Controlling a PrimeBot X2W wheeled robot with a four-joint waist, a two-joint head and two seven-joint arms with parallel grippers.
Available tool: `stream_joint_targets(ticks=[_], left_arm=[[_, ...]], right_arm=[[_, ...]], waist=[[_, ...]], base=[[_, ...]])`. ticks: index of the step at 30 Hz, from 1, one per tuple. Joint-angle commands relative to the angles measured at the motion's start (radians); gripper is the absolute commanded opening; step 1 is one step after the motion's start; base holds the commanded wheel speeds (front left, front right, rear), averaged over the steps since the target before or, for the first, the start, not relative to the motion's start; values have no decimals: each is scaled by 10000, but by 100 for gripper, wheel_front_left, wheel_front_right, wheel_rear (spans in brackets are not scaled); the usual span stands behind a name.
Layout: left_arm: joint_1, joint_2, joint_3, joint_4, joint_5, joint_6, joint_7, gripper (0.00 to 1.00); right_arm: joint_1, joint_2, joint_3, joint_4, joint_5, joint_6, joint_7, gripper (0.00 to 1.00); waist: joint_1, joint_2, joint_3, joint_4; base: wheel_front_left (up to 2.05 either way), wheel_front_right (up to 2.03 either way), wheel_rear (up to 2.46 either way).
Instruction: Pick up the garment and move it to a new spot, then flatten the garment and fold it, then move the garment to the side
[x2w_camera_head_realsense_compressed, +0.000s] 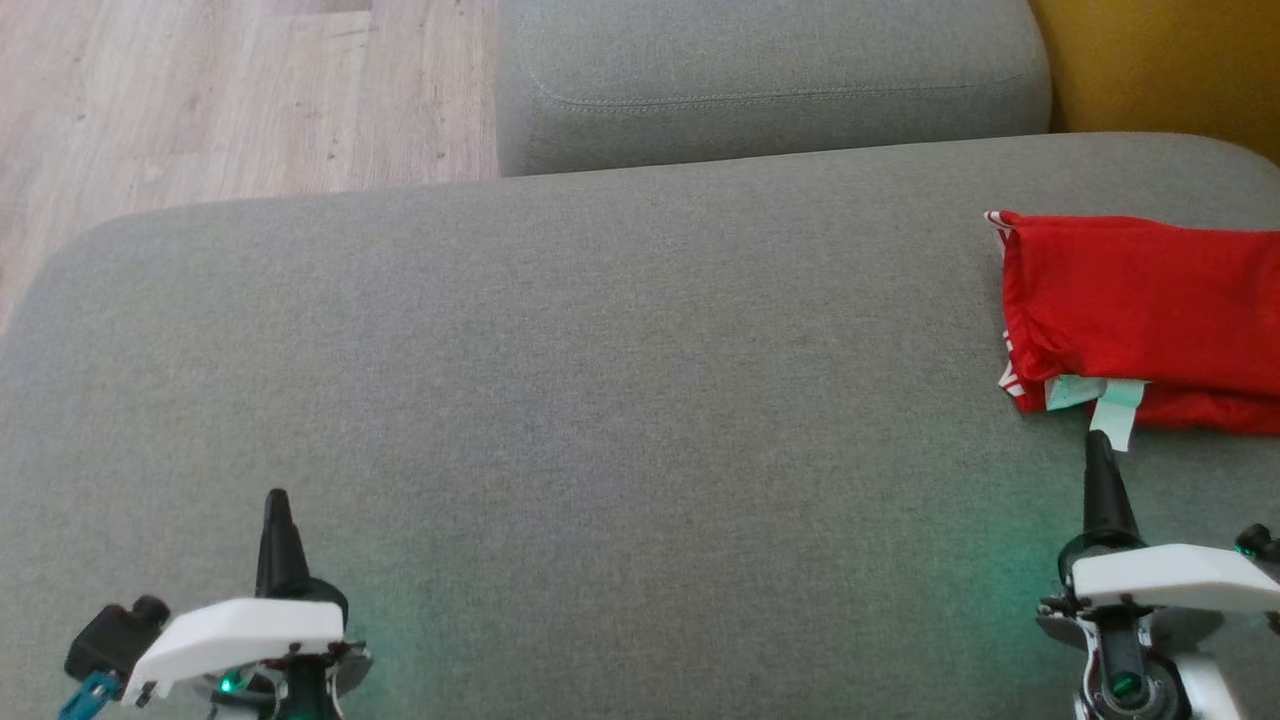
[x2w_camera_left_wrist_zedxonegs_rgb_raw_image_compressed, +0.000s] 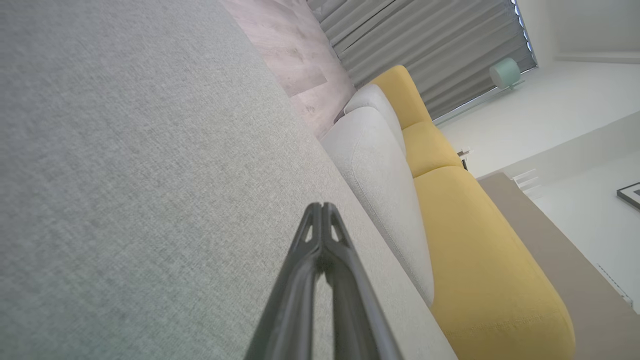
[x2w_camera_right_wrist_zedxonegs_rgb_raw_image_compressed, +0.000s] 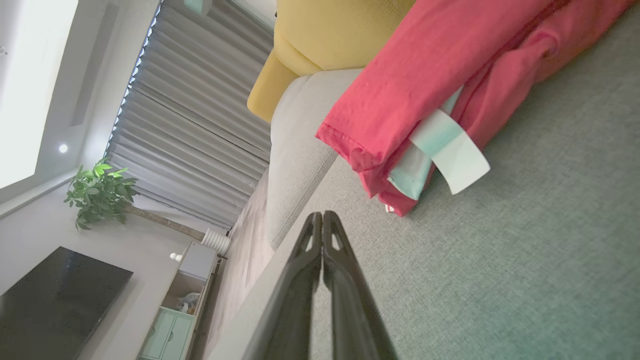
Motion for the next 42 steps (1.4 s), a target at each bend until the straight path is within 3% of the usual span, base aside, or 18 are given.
stream_joint_targets(ticks=[1,42], left_arm=[[-486,53,299,-369,-213,-86,46,0],[-549,80,1101,-583,-4360,-494,1281,0]], right_arm=[[-498,-39,78,-388,272,-4,69,0],[-546,-48,-370,-759,5015,-7,1275,0]], waist=[[0,0,-1,1],[0,0,-69,43]], base=[[0,0,0],[0,0,0]])
